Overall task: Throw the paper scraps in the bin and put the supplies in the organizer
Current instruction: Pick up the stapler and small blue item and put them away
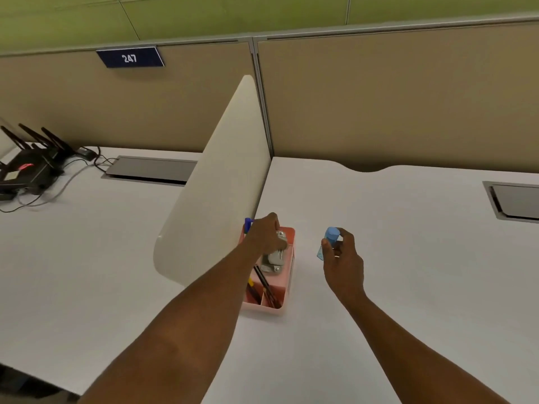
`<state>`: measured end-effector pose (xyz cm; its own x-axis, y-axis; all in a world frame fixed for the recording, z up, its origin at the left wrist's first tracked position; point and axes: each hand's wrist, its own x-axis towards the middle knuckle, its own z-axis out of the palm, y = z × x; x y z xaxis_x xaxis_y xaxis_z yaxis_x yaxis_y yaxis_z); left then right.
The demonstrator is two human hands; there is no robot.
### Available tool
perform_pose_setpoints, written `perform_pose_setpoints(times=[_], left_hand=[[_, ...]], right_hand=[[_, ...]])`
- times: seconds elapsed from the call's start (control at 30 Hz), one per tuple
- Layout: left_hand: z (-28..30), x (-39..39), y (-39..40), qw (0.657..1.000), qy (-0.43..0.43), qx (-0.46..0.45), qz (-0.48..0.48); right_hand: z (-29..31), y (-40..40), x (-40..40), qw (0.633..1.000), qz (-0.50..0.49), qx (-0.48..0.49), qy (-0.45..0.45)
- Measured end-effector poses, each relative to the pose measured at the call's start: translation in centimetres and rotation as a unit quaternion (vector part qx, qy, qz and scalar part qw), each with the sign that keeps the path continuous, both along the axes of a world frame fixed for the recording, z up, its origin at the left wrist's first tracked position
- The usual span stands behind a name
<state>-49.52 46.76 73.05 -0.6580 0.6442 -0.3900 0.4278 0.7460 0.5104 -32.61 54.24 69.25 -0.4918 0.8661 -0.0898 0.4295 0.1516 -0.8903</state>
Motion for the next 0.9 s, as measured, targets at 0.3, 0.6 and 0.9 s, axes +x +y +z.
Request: perform_pose_setpoints(times=[0.3, 0.6, 0.9], left_hand=[[-2.0, 0.6, -1.3, 0.999, 0.051, 0.0, 0.008], [-2.5, 1.4, -2.6, 0.996, 0.076, 0.009, 0.033], [-2.1, 1.9, -3.8, 0.997, 0.061, -0.001, 0.052]], right_hand=[[-1.5, 2.4, -8.1, 0.989, 0.131, 0.068, 0.027], [-3.7, 2.4, -9.8, 0.925, 0.296, 0.212, -0.109], [-3.3, 3.5, -8.9, 0.884, 0.328, 0.292, -0.161]])
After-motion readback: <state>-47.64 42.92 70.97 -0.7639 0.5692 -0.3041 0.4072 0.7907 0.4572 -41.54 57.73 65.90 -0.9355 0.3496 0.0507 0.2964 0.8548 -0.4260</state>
